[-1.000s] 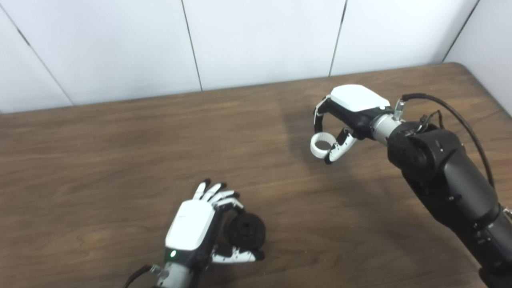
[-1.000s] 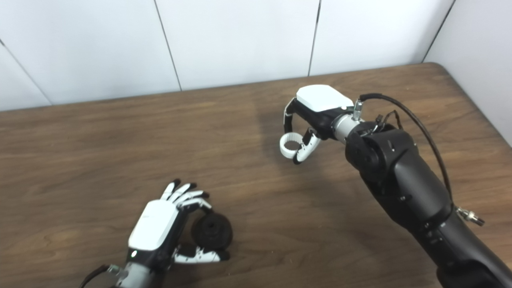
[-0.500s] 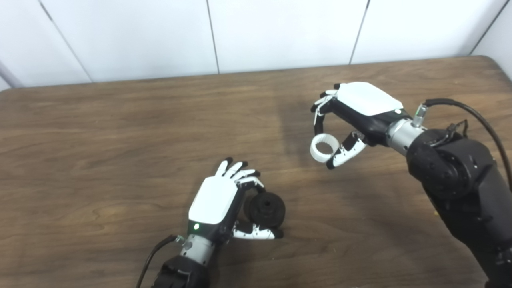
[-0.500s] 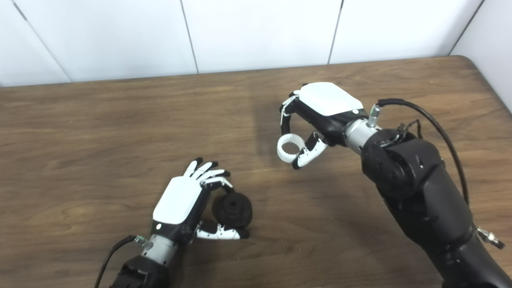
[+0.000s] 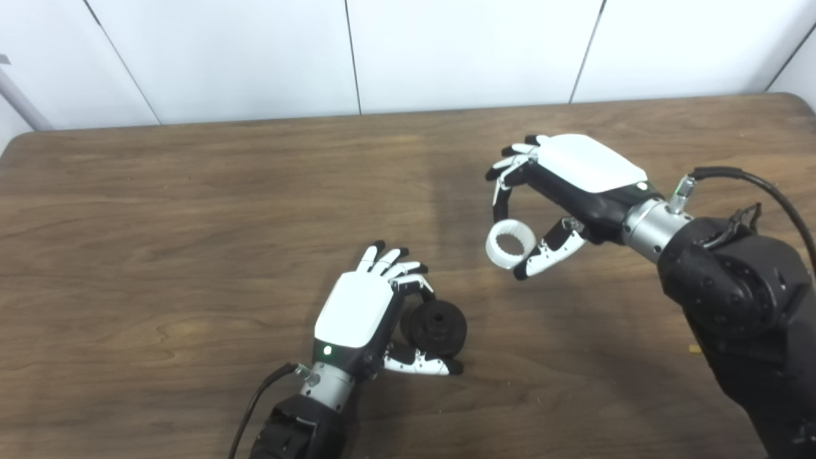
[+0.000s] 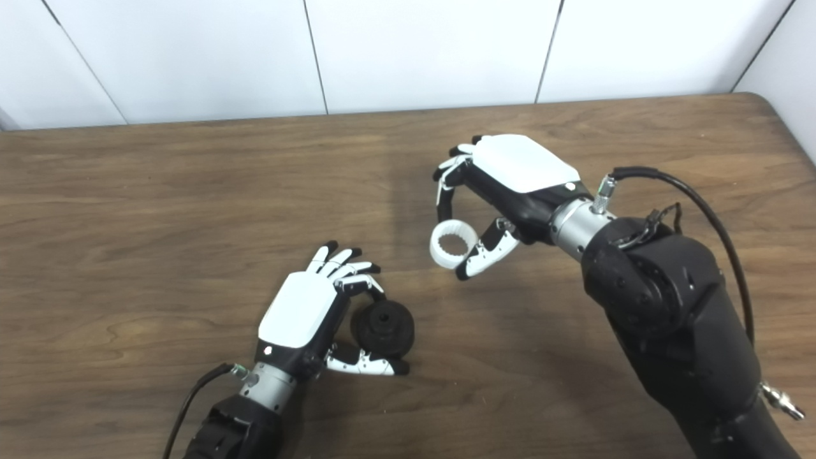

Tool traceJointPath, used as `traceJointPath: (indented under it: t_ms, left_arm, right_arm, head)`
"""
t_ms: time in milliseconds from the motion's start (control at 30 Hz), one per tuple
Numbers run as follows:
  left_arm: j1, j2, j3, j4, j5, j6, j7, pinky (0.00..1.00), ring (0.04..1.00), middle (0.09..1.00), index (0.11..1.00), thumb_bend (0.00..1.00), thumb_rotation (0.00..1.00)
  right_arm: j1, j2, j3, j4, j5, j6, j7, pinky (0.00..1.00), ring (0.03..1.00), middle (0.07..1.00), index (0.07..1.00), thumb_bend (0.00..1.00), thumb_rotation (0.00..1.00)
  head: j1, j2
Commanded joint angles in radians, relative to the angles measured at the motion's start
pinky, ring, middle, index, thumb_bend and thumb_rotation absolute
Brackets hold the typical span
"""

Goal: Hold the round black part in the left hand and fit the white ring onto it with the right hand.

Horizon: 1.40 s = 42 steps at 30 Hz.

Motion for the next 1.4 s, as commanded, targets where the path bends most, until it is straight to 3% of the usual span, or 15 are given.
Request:
traceJointPath:
  t_ms: [0, 600, 1367]
  left_arm:
    - [0.0, 0.014, -0.005, 0.03, 0.028, 0.019, -0.014, 1.0, 0.91, 0.794, 0.485, 0.52, 0.05]
    - [-0.01, 0.007, -0.018, 0.034, 0.032, 0.03, -0.008, 1.0, 0.901, 0.789, 0.484, 0.52, 0.05]
    - [-0.013, 0.006, -0.025, 0.021, 0.041, 0.045, -0.013, 1.0, 0.902, 0.785, 0.484, 0.52, 0.05]
  right_arm:
    - [-0.037, 0.011, -0.011, -0.046, 0.001, -0.003, 0.006, 1.0, 0.94, 0.833, 0.484, 0.52, 0.14]
    - [0.003, 0.12, 0.056, -0.038, -0.024, -0.083, 0.004, 1.0, 0.944, 0.836, 0.485, 0.52, 0.14]
    - [0.087, 0.158, 0.073, 0.019, -0.058, -0.148, -0.008, 1.0, 0.956, 0.846, 0.485, 0.52, 0.13]
  head:
    - [0.0, -0.002]
    - [-0.006, -0.005]
    - [-0.003, 0.004]
